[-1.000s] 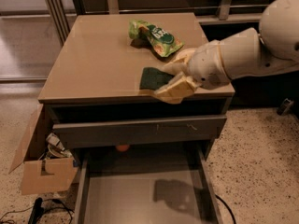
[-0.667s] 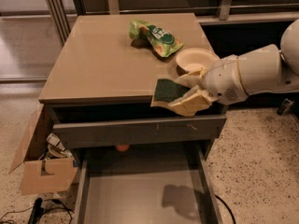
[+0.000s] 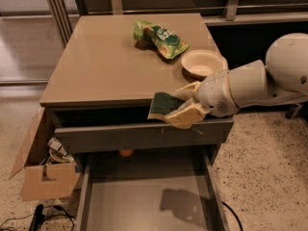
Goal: Place sponge into middle drawer
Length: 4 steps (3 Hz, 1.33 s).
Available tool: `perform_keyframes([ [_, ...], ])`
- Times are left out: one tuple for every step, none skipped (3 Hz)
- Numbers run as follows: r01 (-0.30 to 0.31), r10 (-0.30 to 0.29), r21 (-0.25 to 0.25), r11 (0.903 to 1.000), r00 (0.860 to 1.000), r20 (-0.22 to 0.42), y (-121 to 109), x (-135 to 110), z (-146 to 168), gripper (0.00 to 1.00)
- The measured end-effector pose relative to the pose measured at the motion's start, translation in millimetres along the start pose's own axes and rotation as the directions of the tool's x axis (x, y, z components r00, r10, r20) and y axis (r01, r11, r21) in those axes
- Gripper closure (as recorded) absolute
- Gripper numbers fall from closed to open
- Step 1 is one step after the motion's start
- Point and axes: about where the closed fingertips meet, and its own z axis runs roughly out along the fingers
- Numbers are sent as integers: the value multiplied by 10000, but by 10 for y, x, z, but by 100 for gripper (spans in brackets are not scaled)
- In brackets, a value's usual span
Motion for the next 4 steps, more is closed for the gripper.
perform_keyframes([
  [-1287,1277,-577,9900,9916,-213,207,588,641,100],
  [-2035,2009,-878,9751,9789,-376,396,1013,1024,100],
  [-2464,2408,-1183,9619,9687,-595,575,1485,1500,100],
  [-2509,2450,-1220,9603,9676,-615,581,1505,1529,100],
])
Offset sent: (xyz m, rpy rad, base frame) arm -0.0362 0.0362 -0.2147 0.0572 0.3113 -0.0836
